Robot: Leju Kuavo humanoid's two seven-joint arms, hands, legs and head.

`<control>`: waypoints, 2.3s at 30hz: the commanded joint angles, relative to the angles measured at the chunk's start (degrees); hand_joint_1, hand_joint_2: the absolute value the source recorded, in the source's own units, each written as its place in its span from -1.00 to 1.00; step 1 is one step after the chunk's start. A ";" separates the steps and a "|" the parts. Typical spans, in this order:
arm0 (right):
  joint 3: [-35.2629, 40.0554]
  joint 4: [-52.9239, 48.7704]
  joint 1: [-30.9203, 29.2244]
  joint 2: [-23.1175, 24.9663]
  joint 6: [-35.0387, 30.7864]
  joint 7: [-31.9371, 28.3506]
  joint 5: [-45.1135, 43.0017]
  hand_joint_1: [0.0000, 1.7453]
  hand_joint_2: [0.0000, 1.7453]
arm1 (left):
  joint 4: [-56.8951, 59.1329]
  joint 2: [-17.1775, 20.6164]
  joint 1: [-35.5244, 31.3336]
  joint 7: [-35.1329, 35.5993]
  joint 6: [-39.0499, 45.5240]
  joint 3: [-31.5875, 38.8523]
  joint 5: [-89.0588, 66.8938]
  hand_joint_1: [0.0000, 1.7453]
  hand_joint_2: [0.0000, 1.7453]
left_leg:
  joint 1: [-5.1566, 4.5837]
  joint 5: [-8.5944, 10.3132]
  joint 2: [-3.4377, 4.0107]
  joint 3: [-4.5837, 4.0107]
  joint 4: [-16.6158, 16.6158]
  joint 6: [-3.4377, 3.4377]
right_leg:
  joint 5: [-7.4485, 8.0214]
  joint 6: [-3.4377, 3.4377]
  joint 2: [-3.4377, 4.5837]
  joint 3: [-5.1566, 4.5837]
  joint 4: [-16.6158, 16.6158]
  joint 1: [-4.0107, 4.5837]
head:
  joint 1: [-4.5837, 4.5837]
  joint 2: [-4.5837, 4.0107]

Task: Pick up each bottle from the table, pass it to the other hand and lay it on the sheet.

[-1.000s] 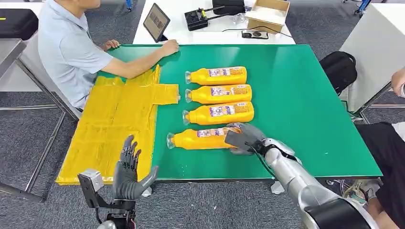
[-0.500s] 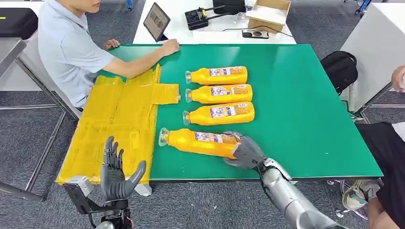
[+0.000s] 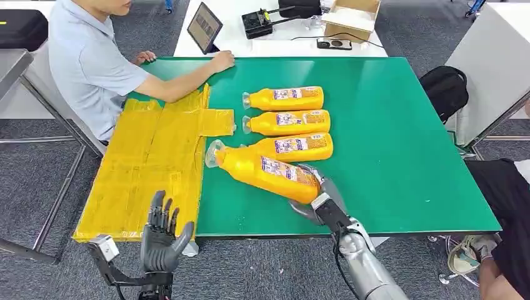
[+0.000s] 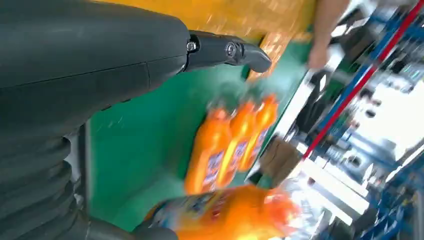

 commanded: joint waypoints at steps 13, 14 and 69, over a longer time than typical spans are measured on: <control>9.67 0.57 0.17 7.03 3.40 -2.66 2.10 1.00 1.00 | 4.24 2.80 -5.44 -3.38 -9.98 -6.39 -1.75 -1.00 1.00 | 0.00 -0.01 0.08 0.08 -0.04 0.03 | 0.00 -0.10 0.03 0.05 -0.02 0.02 | 0.00 0.00; 10.48 1.10 0.09 7.39 3.47 -2.85 2.31 1.00 1.00 | 4.42 2.62 -5.66 -3.31 -9.88 -6.25 -1.86 -1.00 1.00 | 0.00 -0.06 0.13 0.20 -0.05 0.06 | -0.02 -0.15 0.06 0.15 -0.04 0.04 | 0.02 0.00; 27.09 -19.01 14.56 -2.17 -32.85 -3.63 -1.36 -1.00 -1.00 | 3.99 7.53 -10.02 0.72 4.06 3.07 -28.70 1.00 1.00 | 0.00 0.00 -0.07 0.01 -0.05 0.02 | -0.04 -0.12 -0.12 -0.03 -0.04 0.02 | 0.02 0.00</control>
